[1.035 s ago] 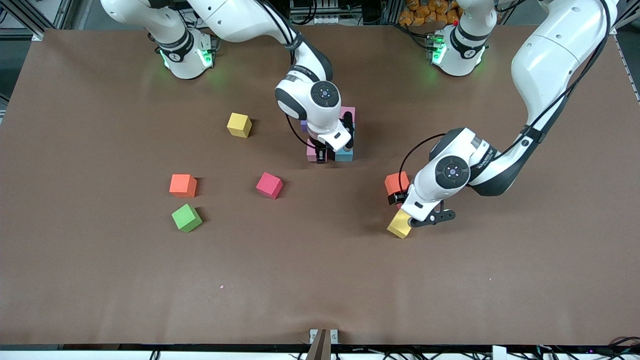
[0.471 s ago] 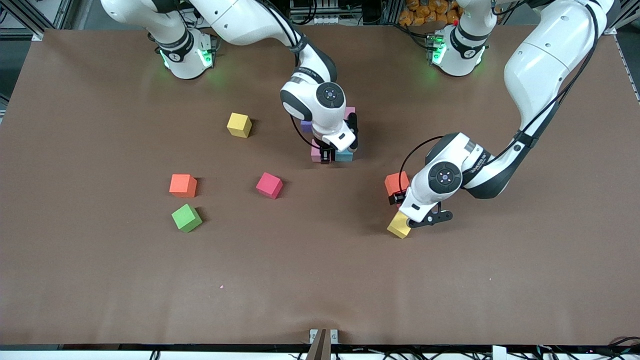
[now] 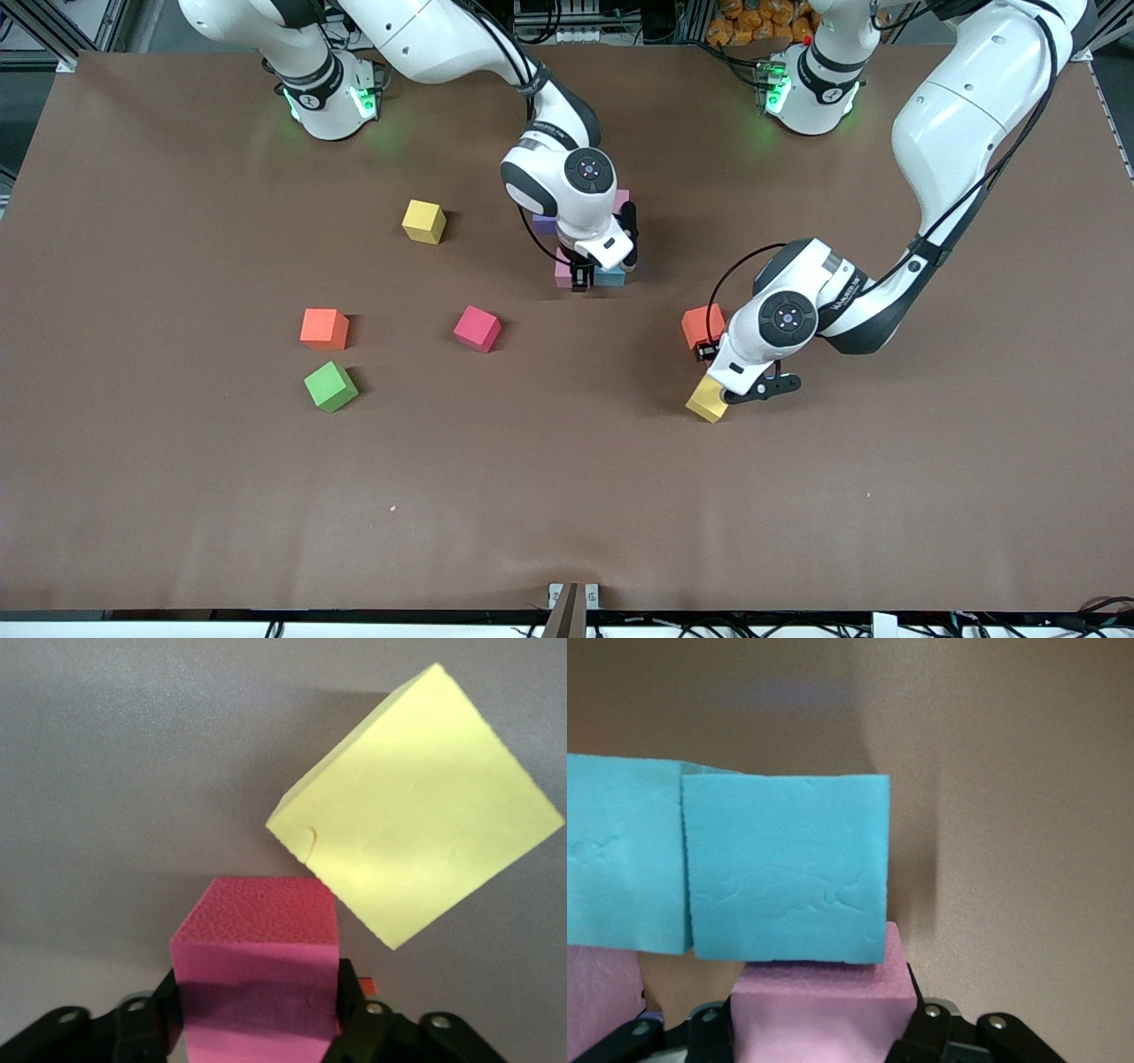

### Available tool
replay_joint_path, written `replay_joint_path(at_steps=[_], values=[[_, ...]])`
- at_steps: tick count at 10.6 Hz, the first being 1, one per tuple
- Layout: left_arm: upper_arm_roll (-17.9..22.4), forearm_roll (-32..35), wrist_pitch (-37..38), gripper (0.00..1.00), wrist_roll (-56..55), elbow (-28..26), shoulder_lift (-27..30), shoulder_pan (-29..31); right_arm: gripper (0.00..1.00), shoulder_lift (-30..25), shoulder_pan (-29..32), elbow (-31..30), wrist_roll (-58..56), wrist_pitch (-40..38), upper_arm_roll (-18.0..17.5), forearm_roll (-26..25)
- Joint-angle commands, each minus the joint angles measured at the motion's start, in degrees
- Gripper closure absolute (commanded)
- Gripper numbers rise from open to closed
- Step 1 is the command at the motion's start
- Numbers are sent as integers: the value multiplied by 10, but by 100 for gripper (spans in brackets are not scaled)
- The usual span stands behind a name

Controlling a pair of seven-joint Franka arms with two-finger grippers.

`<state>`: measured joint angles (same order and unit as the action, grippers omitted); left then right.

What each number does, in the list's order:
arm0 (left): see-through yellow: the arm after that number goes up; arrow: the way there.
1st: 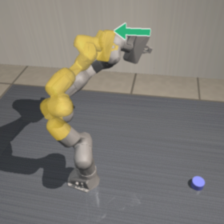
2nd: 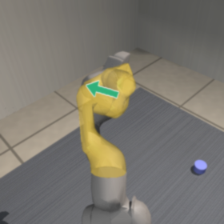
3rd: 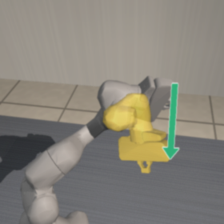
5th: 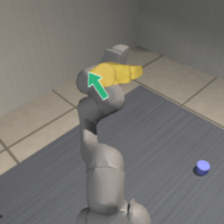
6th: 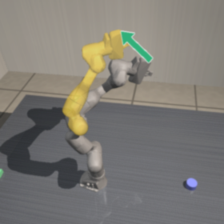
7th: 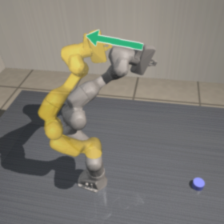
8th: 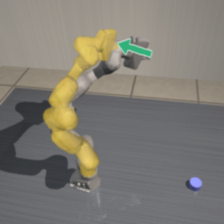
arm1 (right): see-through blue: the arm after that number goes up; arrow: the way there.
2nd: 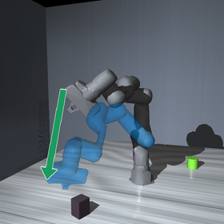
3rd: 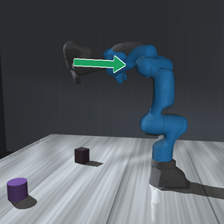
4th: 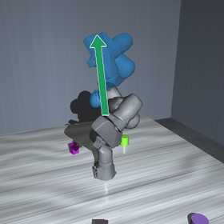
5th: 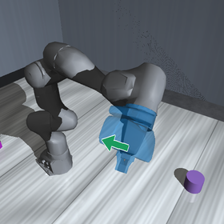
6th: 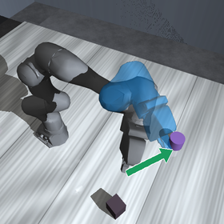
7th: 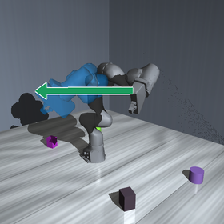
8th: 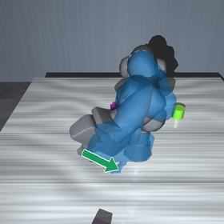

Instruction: Form number 2 with 11 blocks

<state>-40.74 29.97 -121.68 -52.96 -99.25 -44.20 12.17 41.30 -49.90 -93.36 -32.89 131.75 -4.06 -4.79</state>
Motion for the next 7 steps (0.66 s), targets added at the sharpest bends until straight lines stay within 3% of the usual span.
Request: replay_joint_path(at_steps=[1, 4, 6, 7], values=[[4, -3, 8, 45, 6, 10, 5, -4, 37, 14, -13, 21, 17, -4, 4, -11], [-1, -11, 9, 45, 6, 15, 26, 13, 36, 16, -13, 26, 16, -4, 4, -10], [-10, -13, 28, 45, 2, 17, 41, 11, 0, 16, -13, 26, 16, -4, 4, -11], [-16, -14, 38, 45, 0, 18, 53, 11, 0, 15, -12, 26, 16, -4, 4, -11]])
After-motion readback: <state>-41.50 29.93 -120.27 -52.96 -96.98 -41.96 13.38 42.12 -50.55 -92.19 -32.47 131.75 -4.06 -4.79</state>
